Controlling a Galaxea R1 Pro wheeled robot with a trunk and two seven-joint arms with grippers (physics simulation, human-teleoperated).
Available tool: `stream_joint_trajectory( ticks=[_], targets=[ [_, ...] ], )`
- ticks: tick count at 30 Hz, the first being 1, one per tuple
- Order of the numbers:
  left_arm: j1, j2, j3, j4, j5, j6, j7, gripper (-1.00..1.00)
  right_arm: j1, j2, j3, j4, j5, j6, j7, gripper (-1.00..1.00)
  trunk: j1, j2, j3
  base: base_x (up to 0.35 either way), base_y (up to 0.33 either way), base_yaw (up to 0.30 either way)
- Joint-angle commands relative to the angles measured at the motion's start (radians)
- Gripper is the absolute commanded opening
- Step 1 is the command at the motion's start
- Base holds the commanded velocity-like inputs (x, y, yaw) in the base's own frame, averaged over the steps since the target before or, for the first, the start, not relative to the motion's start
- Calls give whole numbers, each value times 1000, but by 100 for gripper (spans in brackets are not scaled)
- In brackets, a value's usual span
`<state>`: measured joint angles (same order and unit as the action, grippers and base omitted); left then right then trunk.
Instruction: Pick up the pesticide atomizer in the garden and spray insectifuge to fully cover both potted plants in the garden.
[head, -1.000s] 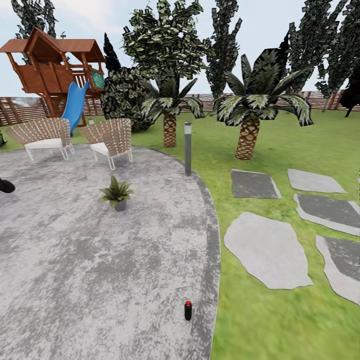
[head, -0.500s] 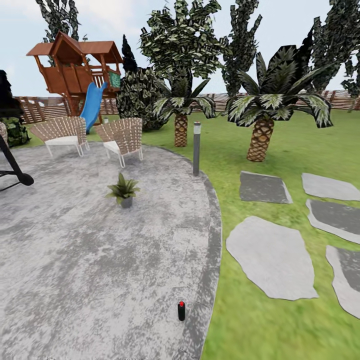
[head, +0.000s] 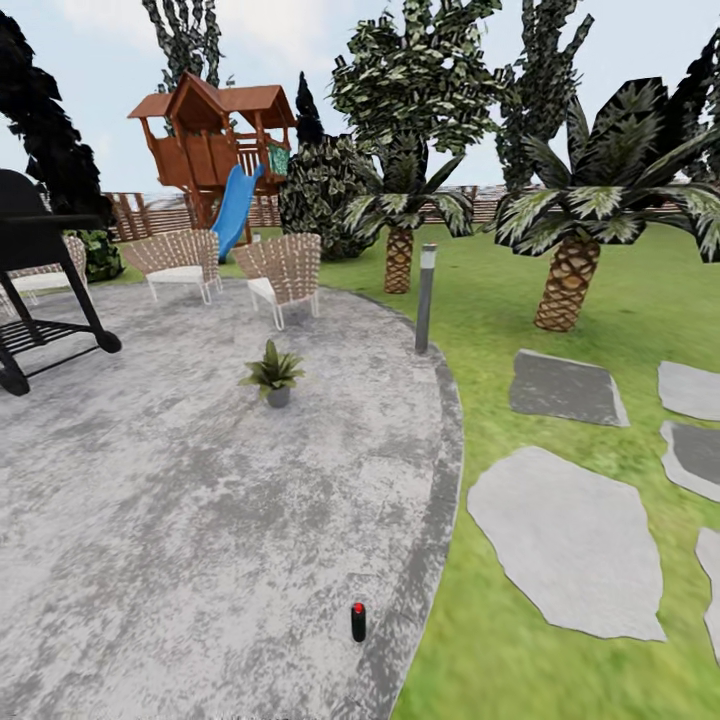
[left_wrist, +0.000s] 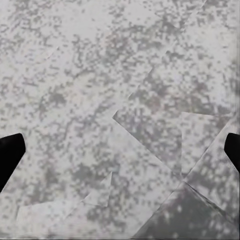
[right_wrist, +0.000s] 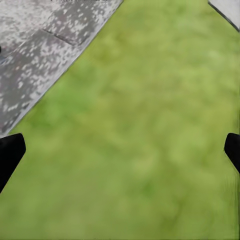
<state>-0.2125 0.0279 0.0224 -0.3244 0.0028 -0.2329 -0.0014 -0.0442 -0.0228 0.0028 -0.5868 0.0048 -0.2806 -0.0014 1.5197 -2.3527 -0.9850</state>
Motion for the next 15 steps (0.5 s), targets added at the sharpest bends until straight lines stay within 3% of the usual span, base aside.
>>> stream_joint_trajectory(
  ticks=[1,15],
  targets=[
    [-1,0,2,1,0,-3,0,100,0,0,0,1,1,-3,0,100,0,0,-1,0,-270,268],
    [-1,0,2,1,0,-3,0,100,0,0,0,1,0,-3,0,100,0,0,-1,0,-270,268]
  ],
)
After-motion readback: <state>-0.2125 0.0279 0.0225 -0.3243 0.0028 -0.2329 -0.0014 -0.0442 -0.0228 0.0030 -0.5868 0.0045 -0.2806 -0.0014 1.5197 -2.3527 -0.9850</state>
